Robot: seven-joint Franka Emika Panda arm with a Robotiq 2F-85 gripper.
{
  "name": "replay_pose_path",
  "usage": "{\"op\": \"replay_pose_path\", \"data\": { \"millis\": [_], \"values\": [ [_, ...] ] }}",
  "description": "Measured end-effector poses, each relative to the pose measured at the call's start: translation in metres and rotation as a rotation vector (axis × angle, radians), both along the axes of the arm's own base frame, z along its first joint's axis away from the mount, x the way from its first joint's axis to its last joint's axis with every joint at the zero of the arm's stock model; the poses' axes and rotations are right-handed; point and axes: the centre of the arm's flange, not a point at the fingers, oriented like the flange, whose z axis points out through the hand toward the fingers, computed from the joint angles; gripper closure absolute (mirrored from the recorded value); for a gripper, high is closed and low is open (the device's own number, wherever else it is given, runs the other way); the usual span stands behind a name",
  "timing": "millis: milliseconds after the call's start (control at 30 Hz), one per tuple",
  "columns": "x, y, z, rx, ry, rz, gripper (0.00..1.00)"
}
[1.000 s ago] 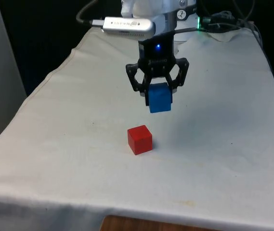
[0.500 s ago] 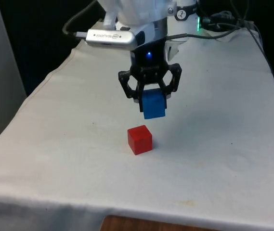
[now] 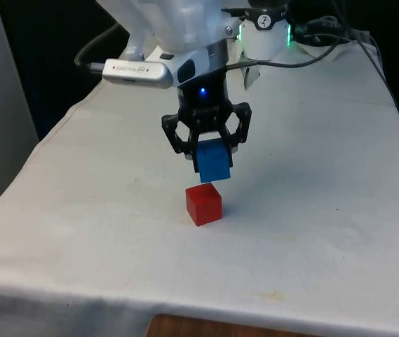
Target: Stack the two cubes.
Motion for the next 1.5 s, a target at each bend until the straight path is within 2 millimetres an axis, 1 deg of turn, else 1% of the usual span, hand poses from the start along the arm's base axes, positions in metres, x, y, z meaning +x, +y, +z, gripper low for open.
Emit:
{"op": "replay_pose_path", "data": {
  "millis": [567, 700, 800, 900, 1033, 1233, 1500],
  "values": [
    [0.007, -0.004, -0.023, -0.014, -0.007, 0.004, 1.00],
    [0.006, -0.009, -0.032, -0.022, -0.005, 0.006, 1.00],
    [0.006, -0.009, -0.032, -0.022, -0.005, 0.006, 1.00],
    [0.006, -0.015, -0.039, -0.032, -0.002, 0.006, 1.00],
    [0.008, -0.017, -0.043, -0.037, -0.003, 0.007, 1.00],
    [0.009, -0.018, -0.043, -0.040, -0.006, 0.008, 1.00],
    [0.010, -0.011, -0.042, -0.043, -0.006, 0.012, 1.00]
  ]
}}
